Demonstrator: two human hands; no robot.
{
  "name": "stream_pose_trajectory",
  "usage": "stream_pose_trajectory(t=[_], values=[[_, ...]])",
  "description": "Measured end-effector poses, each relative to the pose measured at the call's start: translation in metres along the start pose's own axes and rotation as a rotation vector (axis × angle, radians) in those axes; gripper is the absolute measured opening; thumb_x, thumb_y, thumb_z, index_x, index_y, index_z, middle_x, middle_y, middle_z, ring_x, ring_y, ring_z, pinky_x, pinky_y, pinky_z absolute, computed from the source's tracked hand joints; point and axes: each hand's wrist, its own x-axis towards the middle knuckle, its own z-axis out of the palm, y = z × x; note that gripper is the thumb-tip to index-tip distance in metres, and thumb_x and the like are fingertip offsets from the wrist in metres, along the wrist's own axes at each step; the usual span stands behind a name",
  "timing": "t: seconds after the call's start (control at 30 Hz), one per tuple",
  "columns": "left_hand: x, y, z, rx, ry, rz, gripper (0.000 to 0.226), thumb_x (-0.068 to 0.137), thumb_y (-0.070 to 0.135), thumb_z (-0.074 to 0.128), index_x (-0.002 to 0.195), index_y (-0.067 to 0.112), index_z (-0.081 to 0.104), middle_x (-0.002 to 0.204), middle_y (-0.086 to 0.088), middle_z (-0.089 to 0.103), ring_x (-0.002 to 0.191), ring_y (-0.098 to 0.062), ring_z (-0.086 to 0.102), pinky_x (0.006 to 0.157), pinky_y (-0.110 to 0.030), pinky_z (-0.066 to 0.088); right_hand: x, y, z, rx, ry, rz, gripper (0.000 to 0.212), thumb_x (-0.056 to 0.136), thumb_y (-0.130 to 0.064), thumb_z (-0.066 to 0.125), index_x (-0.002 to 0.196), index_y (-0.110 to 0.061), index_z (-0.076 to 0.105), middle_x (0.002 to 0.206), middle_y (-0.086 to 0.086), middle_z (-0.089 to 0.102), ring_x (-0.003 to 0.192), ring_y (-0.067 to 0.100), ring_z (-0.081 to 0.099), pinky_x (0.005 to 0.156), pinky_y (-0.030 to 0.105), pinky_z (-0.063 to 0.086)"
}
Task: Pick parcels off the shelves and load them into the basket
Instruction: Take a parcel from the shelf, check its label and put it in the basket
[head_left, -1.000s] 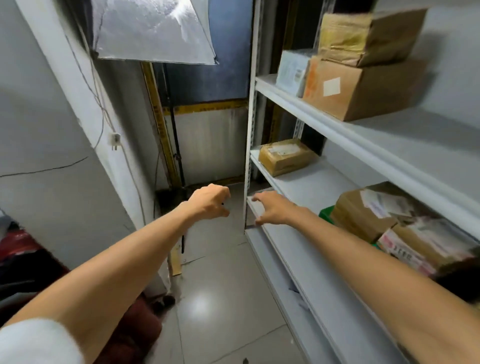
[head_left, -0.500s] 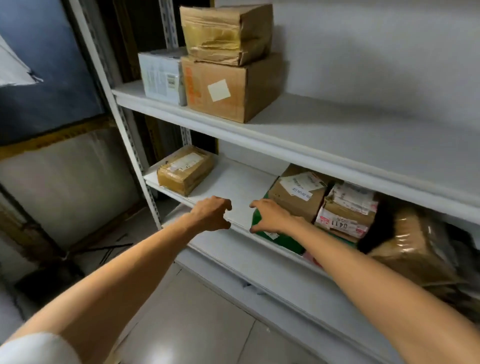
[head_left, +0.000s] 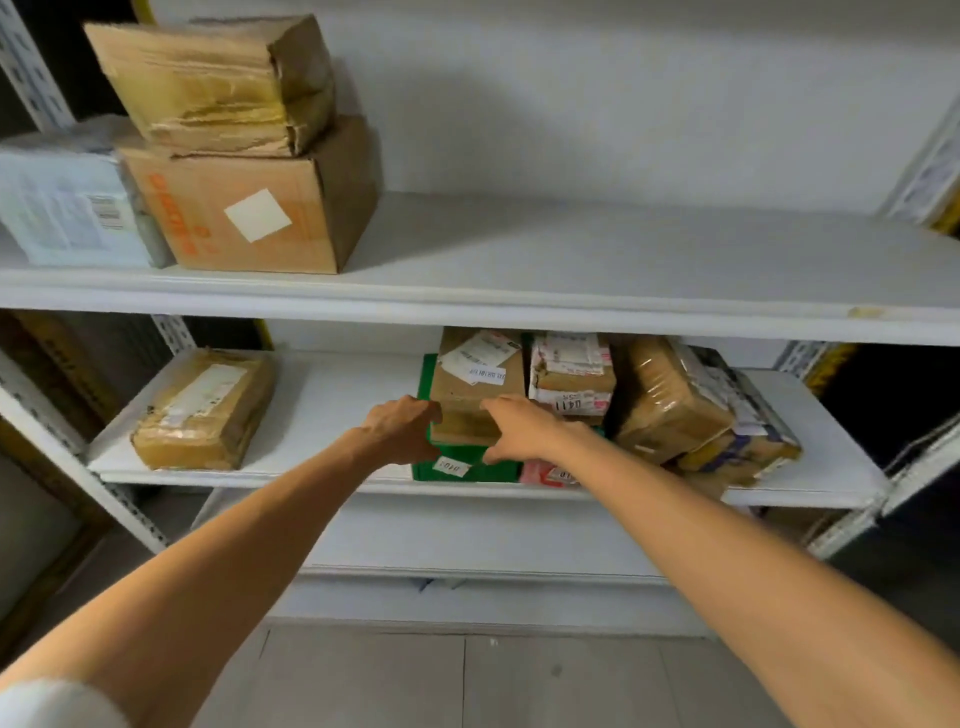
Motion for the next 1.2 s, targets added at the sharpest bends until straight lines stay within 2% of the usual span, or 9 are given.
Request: stream_pose_trajectory(t=[0.17,0.27,0.37,0.57,0.7,0.8,0.9,1.1,1.2], values=[[0.026,0.02,-0.025,0.103,0.016,0.004,0.041,0.09,0.035,0.061,0.126,0.017,0.054,0.117,-0.004,0.062,0.096,-0.02,0.061,0.066,-0.023,0.043,0.001,0.01,-0.01,0.066,0.066,0.008,0.064,0.075,-0.022,0.08,0.13,-0.01,0.05,0.129,0.006,0.054,0.116,0.023,0.053,0.099,0.039,0.047],[0.038,0.019,-0.037,0.102,0.016,-0.028,0.039,0.088,0.034,0.063,0.123,0.017,0.057,0.115,-0.004,0.061,0.094,-0.019,0.061,0.069,-0.023,0.049,0.003,0.016,-0.015,0.067,0.064,0.011,0.062,0.078,-0.021,0.077,0.131,-0.008,0.049,0.131,0.008,0.051,0.12,0.023,0.049,0.102,0.035,0.044],[0.042,0.018,-0.044,0.107,0.05,-0.045,0.039,0.086,0.035,0.066,0.12,0.018,0.059,0.112,-0.004,0.063,0.092,-0.02,0.061,0.069,-0.026,0.05,0.001,0.016,-0.022,0.087,0.091,0.011,0.072,0.078,-0.02,0.077,0.14,-0.009,0.041,0.138,0.008,0.046,0.127,0.024,0.043,0.106,0.037,0.039],[0.047,0.023,-0.046,0.103,0.071,0.001,0.043,0.086,0.035,0.066,0.124,0.02,0.058,0.111,-0.001,0.062,0.081,-0.014,0.056,0.052,-0.017,0.038,-0.013,0.011,-0.031,0.106,0.128,0.08,0.074,0.078,-0.021,0.077,0.141,-0.009,0.04,0.138,0.009,0.046,0.125,0.024,0.044,0.104,0.037,0.039],[0.048,0.03,-0.051,0.133,0.1,0.067,0.046,0.086,0.036,0.065,0.128,0.021,0.055,0.115,-0.002,0.062,0.082,-0.014,0.054,0.059,-0.02,0.041,-0.011,0.0,-0.033,0.094,0.143,0.133,0.075,0.079,-0.022,0.077,0.142,-0.008,0.038,0.142,0.009,0.044,0.129,0.025,0.042,0.107,0.038,0.037],[0.049,0.023,-0.051,0.128,0.095,0.074,0.046,0.085,0.035,0.066,0.127,0.019,0.057,0.116,-0.002,0.063,0.084,-0.014,0.057,0.056,-0.019,0.04,-0.008,-0.009,-0.032,0.082,0.125,0.135,0.075,0.08,-0.021,0.075,0.142,-0.007,0.037,0.142,0.009,0.044,0.132,0.025,0.04,0.109,0.038,0.034],[0.048,0.014,-0.048,0.117,0.093,0.052,0.042,0.086,0.034,0.066,0.124,0.017,0.058,0.112,-0.001,0.063,0.08,-0.014,0.056,0.05,-0.017,0.036,-0.005,-0.011,-0.029,0.046,0.09,0.122,0.066,0.08,-0.019,0.075,0.136,-0.008,0.042,0.136,0.008,0.047,0.127,0.024,0.044,0.106,0.037,0.038],[0.049,0.005,-0.048,0.106,0.121,0.016,0.041,0.086,0.037,0.066,0.121,0.017,0.06,0.108,0.0,0.064,0.079,-0.014,0.056,0.054,-0.017,0.041,0.002,-0.004,-0.039,0.051,0.118,0.133,0.071,0.079,-0.023,0.077,0.139,-0.012,0.041,0.14,0.008,0.045,0.126,0.024,0.045,0.102,0.038,0.041],[0.047,-0.001,-0.045,0.081,0.104,0.003,0.042,0.086,0.037,0.065,0.123,0.017,0.06,0.108,-0.001,0.064,0.08,-0.014,0.057,0.053,-0.017,0.039,0.006,-0.005,-0.037,0.041,0.127,0.14,0.06,0.082,-0.017,0.073,0.134,-0.011,0.044,0.133,0.008,0.047,0.112,0.021,0.051,0.088,0.032,0.046]])
